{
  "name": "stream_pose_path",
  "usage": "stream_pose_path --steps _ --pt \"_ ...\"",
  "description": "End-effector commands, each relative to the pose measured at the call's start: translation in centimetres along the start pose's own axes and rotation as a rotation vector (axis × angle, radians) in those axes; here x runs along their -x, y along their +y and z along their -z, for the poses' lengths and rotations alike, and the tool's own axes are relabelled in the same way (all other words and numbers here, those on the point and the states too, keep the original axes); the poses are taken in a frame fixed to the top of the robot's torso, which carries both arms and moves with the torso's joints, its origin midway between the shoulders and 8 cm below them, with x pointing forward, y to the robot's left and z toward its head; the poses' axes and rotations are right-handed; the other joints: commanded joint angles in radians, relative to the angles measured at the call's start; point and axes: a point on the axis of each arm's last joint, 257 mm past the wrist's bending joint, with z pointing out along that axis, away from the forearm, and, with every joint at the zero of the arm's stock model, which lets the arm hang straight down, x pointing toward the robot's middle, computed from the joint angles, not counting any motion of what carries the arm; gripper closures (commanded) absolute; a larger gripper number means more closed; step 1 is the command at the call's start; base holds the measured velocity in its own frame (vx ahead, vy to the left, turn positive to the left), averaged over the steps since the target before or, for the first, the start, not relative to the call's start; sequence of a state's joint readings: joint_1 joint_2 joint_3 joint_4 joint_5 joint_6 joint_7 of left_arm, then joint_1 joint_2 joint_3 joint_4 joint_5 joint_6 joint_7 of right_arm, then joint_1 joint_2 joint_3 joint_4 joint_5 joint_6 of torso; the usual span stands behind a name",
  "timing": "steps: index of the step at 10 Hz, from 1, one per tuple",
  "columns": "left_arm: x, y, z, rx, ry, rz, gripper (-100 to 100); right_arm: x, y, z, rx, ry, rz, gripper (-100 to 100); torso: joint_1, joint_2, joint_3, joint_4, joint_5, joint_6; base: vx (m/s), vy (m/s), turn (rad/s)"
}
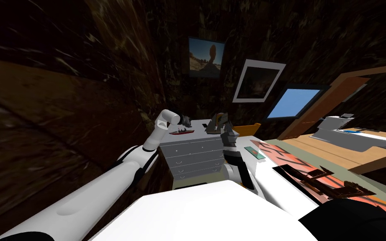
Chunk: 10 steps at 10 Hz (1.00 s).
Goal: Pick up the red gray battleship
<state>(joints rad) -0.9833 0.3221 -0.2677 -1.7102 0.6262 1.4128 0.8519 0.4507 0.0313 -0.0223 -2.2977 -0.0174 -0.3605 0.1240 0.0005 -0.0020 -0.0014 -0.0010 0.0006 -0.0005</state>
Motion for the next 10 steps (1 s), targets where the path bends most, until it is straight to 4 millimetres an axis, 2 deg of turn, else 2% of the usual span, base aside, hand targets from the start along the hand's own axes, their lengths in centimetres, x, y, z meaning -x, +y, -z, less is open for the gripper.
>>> stream_pose_path --steps 1,10 --pt "0.5 0.5 0.1 0.023 -0.026 0.002 -100 0.0 0.0 0.0 0.000 0.000 0.000 0 0.000 0.000 0.000 0.000 0.000 0.000 0.014 0.005 0.009" --pt "6.0 2.8 0.8 0.227 -0.282 0.084 -100 0.0 0.0 0.0 0.000 0.000 0.000 0 -0.001 0.000 0.000 0.000 0.000 0.000 0.038 0.011 -0.033"
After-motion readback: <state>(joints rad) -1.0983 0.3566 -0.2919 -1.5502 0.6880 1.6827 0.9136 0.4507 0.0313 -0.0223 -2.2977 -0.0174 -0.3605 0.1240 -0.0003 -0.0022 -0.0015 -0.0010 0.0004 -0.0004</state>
